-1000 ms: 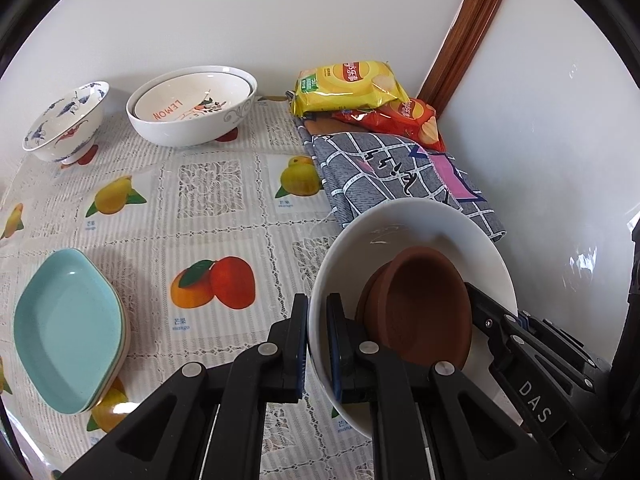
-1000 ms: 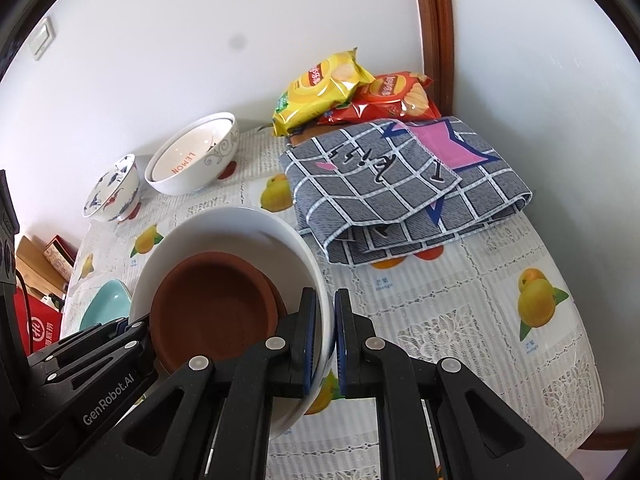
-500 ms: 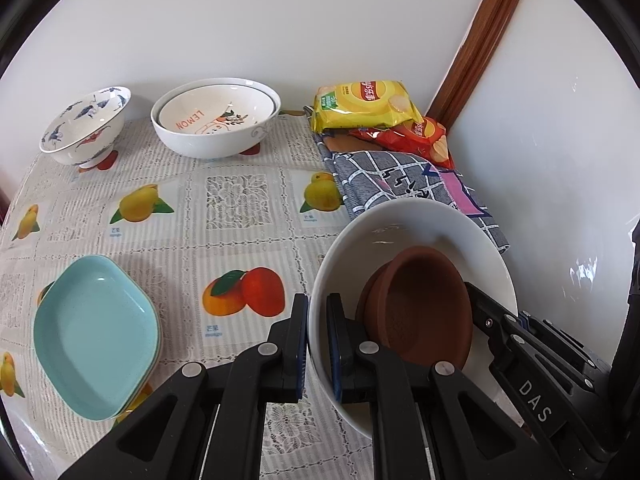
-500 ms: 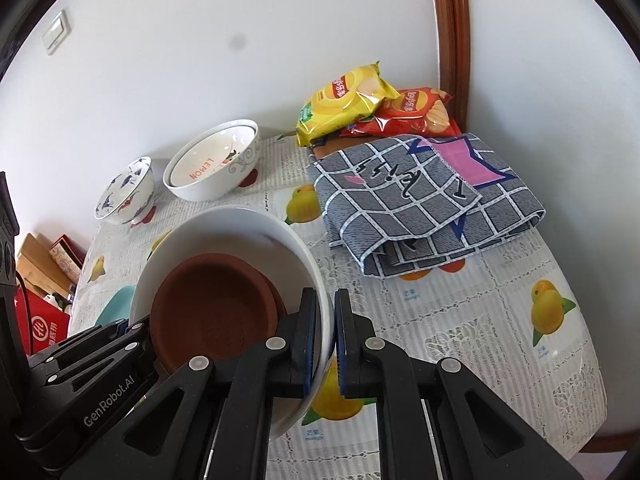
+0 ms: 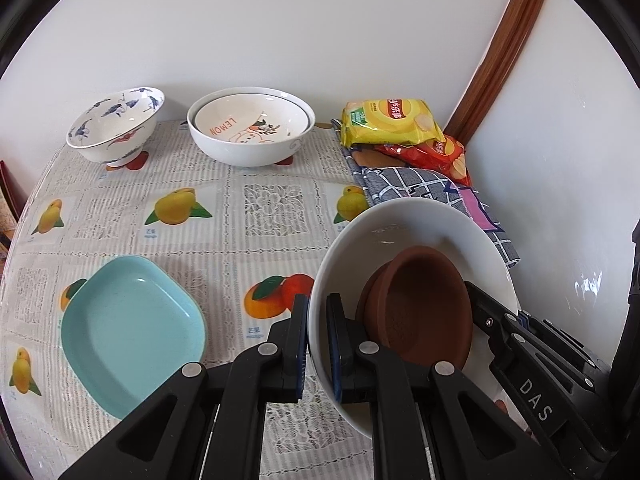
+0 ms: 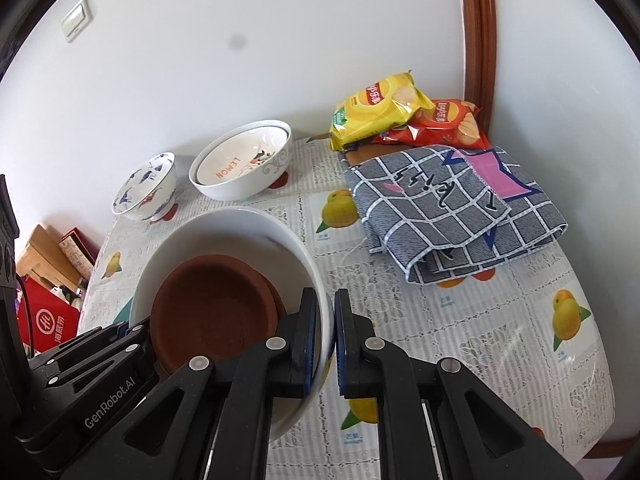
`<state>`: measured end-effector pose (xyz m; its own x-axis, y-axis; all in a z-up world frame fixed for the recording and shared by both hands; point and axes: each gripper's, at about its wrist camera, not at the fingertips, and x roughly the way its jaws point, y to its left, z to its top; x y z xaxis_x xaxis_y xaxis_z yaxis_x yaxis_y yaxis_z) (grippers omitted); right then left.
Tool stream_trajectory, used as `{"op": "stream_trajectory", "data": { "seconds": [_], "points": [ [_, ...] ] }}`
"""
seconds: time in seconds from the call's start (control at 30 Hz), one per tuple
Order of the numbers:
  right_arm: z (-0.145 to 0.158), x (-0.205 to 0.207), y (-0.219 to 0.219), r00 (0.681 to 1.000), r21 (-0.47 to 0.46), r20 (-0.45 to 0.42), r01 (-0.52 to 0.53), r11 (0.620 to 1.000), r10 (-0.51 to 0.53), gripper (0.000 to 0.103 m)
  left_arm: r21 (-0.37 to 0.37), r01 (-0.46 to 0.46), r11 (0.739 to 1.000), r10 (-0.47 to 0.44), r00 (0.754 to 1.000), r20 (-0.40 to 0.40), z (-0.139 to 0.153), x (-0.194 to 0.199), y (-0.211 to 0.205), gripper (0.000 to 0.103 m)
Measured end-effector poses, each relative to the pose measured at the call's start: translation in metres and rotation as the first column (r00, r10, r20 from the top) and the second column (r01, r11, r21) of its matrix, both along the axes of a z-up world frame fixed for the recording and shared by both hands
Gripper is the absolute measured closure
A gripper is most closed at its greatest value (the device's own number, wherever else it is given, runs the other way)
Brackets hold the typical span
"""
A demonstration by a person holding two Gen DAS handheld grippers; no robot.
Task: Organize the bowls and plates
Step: 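Carry the white bowl with the left gripper over the teal plate stack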
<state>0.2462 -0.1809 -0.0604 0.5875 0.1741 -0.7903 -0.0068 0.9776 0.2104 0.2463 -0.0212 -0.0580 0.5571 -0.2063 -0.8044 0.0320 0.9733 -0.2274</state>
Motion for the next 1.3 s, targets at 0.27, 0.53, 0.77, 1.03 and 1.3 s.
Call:
{"op": "stream_trajectory", "data": {
  "seconds": [0.27, 0.53, 0.77, 1.03, 1.3],
  "points": [
    [0.003, 0.001, 0.02, 1.0, 0.003, 0.006, -0.028, 1.0, 0.028, 0.094, -0.001, -0.031, 1.0, 0.031, 0.999, 0.007, 0.003, -0.004, 0.022, 0.094],
    [0.006, 0.002, 0.039, 0.999, -0.002, 0.013, -0.046, 0.999, 0.046, 0.094, -0.017, -0.053, 0.998, 0.054, 0.999, 0.011, 0.004, -0.005, 0.039, 0.093],
    [0.007, 0.003, 0.054, 0.998, -0.008, 0.018, -0.058, 0.998, 0.059, 0.094, -0.019, -0.071, 0.997, 0.071, 0.997, 0.013, 0.005, -0.006, 0.052, 0.094],
    [0.007, 0.004, 0.073, 0.997, -0.008, 0.021, -0.081, 0.997, 0.081, 0.094, -0.019, -0.096, 0.995, 0.096, 0.995, 0.015, 0.006, -0.007, 0.072, 0.094],
    [0.003, 0.006, 0.096, 0.994, -0.006, 0.017, -0.106, 0.994, 0.106, 0.094, -0.029, -0.131, 0.991, 0.132, 0.991, 0.007, 0.003, -0.009, 0.095, 0.094]
  ]
}}
